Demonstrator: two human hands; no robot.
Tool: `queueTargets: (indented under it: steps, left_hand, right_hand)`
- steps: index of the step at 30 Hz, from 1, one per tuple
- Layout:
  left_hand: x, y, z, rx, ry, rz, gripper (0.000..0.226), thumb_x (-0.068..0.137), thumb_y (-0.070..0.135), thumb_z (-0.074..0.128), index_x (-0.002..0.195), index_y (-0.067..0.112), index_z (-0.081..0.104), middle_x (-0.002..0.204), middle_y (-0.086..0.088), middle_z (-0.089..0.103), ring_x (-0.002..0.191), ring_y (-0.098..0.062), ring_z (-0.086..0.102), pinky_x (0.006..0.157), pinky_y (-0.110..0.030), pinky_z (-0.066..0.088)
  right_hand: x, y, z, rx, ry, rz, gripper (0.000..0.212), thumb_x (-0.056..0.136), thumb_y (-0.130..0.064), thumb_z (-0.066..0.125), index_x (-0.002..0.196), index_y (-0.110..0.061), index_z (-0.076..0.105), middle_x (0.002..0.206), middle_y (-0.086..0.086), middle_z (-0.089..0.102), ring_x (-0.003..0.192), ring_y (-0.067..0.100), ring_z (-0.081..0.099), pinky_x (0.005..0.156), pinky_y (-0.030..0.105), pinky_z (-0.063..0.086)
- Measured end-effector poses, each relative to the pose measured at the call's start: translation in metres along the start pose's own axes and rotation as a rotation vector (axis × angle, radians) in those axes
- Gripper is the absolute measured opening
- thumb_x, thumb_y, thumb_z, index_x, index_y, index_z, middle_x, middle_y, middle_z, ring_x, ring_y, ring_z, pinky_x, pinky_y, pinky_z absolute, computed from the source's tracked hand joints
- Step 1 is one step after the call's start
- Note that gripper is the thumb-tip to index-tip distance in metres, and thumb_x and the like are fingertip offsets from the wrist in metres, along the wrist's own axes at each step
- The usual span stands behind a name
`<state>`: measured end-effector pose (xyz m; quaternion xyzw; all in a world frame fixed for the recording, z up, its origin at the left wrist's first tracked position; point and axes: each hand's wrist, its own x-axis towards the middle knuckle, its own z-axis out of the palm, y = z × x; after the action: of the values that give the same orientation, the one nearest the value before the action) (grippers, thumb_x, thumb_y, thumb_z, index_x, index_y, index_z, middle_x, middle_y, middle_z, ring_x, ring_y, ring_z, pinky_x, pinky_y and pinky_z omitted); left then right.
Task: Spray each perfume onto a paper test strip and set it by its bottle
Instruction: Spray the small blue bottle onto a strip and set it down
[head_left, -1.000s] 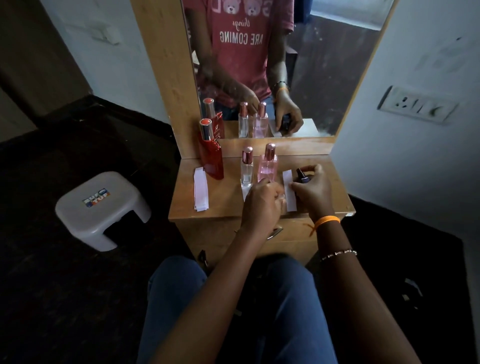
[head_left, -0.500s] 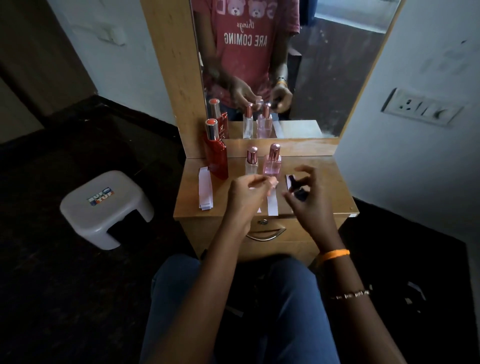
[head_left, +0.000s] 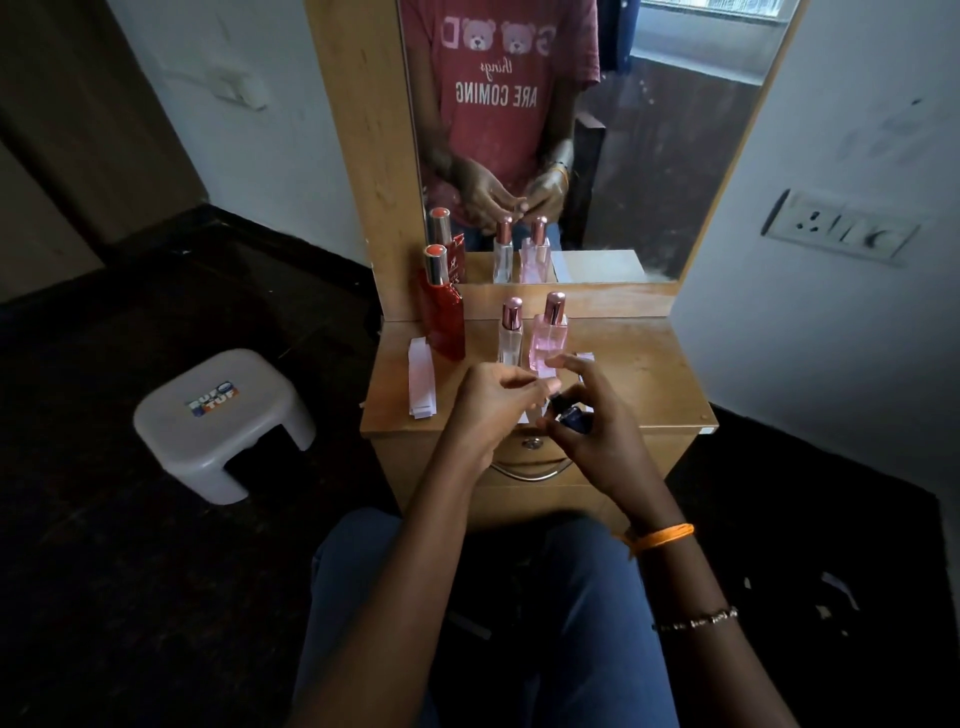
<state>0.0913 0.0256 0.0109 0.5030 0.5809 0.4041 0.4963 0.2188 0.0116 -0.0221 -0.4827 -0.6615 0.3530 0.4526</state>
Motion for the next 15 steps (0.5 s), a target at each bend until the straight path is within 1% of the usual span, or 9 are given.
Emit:
queueTargets:
  steps: [2, 5, 7, 9, 10, 12, 14, 15]
  left_hand:
    - [-0.001, 0.0, 0.0, 0.002, -0.007, -0.006, 0.002, 0.081, 0.022, 0.07, 0.08, 0.021, 0.069, 0.079, 0.003, 0.069, 0.078, -0.008, 0.063, 0.065, -0.019, 0.044]
    - [-0.002, -0.002, 0.0, -0.035, -0.002, -0.025, 0.004, 0.081, 0.024, 0.069, 0.082, 0.02, 0.069, 0.08, 0.001, 0.069, 0.075, -0.008, 0.062, 0.065, -0.019, 0.046]
    - [-0.004, -0.003, 0.001, -0.063, 0.001, -0.036, 0.015, 0.084, 0.03, 0.067, 0.089, 0.016, 0.068, 0.079, 0.001, 0.067, 0.07, -0.006, 0.06, 0.065, -0.018, 0.046]
    - [-0.006, -0.004, 0.001, -0.073, 0.017, -0.043, 0.026, 0.086, 0.035, 0.062, 0.097, 0.013, 0.068, 0.085, -0.001, 0.069, 0.073, -0.006, 0.06, 0.066, -0.019, 0.045]
    - [-0.006, -0.004, 0.001, -0.072, 0.024, -0.047, 0.027, 0.088, 0.037, 0.059, 0.098, 0.013, 0.067, 0.089, -0.002, 0.07, 0.076, -0.007, 0.06, 0.067, -0.02, 0.045]
    - [-0.007, -0.004, -0.001, -0.052, 0.031, -0.043, 0.022, 0.09, 0.035, 0.055, 0.095, 0.017, 0.067, 0.094, -0.002, 0.069, 0.077, -0.006, 0.058, 0.067, -0.02, 0.044]
    - [-0.007, -0.004, -0.001, -0.027, 0.028, -0.029, 0.012, 0.091, 0.03, 0.055, 0.089, 0.023, 0.064, 0.093, -0.001, 0.069, 0.076, -0.006, 0.057, 0.066, -0.02, 0.043]
    - [-0.007, -0.005, -0.001, -0.016, 0.025, -0.022, 0.011, 0.091, 0.028, 0.055, 0.09, 0.023, 0.064, 0.093, -0.002, 0.069, 0.075, -0.006, 0.056, 0.066, -0.02, 0.043]
  right_hand:
    - [0.0, 0.003, 0.0, -0.006, -0.019, -0.001, 0.051, 0.081, 0.004, 0.067, 0.124, -0.019, 0.051, 0.082, -0.001, 0.06, 0.066, -0.003, 0.061, 0.062, 0.009, 0.047]
    - [0.001, 0.007, 0.0, -0.024, -0.016, 0.012, 0.046, 0.078, 0.001, 0.071, 0.118, -0.017, 0.056, 0.089, 0.002, 0.062, 0.07, -0.004, 0.059, 0.062, 0.01, 0.047]
    - [0.001, 0.007, 0.001, 0.015, 0.029, 0.046, 0.042, 0.077, -0.002, 0.074, 0.112, -0.02, 0.058, 0.089, 0.0, 0.062, 0.069, -0.007, 0.059, 0.059, 0.008, 0.045]
    - [0.002, 0.008, 0.001, 0.066, 0.093, 0.088, 0.035, 0.077, -0.006, 0.074, 0.104, -0.023, 0.061, 0.08, -0.003, 0.06, 0.059, -0.005, 0.058, 0.055, 0.009, 0.044]
    - [0.002, 0.009, 0.001, 0.077, 0.124, 0.106, 0.028, 0.08, -0.009, 0.073, 0.101, -0.023, 0.062, 0.077, -0.004, 0.059, 0.057, -0.003, 0.056, 0.053, 0.01, 0.042]
    - [0.003, 0.012, -0.002, 0.131, 0.178, 0.149, 0.017, 0.086, -0.013, 0.064, 0.096, -0.027, 0.063, 0.076, -0.004, 0.058, 0.057, 0.004, 0.052, 0.048, 0.013, 0.038]
    - [0.006, 0.013, -0.008, 0.249, 0.207, 0.187, 0.024, 0.086, -0.015, 0.049, 0.095, -0.034, 0.06, 0.079, 0.0, 0.055, 0.057, 0.011, 0.048, 0.045, 0.018, 0.036]
    - [0.01, 0.013, -0.013, 0.276, 0.213, 0.19, 0.029, 0.086, -0.014, 0.044, 0.102, -0.034, 0.057, 0.086, 0.004, 0.055, 0.06, 0.013, 0.051, 0.048, 0.021, 0.041]
